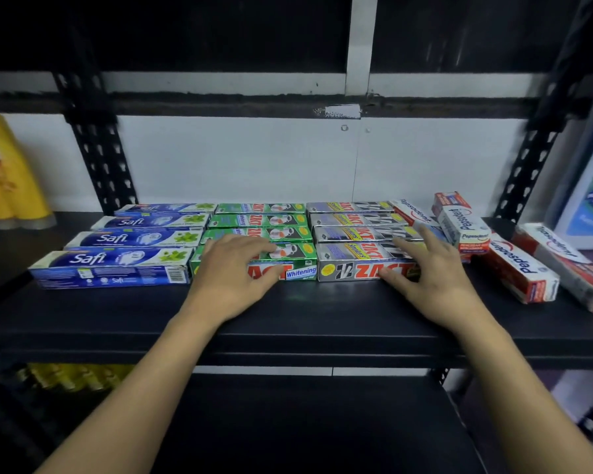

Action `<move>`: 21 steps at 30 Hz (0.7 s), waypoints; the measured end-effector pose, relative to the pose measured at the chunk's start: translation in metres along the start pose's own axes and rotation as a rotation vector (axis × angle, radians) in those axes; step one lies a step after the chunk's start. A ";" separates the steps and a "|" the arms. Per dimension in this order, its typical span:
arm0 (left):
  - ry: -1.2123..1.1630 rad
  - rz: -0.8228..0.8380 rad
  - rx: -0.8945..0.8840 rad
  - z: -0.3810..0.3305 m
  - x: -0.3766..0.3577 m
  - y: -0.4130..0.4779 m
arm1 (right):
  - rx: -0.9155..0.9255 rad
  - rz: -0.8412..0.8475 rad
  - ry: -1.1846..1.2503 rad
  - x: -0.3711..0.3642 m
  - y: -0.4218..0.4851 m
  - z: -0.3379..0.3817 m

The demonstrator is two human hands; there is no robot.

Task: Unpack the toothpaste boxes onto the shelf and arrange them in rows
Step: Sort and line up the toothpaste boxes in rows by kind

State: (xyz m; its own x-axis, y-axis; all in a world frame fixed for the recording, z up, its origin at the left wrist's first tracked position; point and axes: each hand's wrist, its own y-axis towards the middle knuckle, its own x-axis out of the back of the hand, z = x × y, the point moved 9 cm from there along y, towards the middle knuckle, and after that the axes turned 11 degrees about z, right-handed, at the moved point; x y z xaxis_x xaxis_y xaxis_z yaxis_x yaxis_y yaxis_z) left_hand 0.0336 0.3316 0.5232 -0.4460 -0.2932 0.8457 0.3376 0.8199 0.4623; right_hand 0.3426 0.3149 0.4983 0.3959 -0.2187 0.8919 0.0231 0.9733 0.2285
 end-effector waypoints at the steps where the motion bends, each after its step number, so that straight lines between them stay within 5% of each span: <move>1: 0.021 0.004 0.006 0.000 -0.001 0.000 | 0.002 0.014 0.010 -0.002 0.001 -0.001; 21: 0.100 0.021 -0.006 -0.003 -0.001 0.001 | -0.043 0.026 0.077 0.001 0.003 -0.003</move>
State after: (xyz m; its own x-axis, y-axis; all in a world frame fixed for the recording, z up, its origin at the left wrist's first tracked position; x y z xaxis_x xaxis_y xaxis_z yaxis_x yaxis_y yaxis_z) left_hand 0.0368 0.3314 0.5238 -0.3541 -0.3242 0.8772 0.3507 0.8235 0.4459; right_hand 0.3457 0.3177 0.4984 0.4658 -0.1893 0.8644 0.0511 0.9810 0.1872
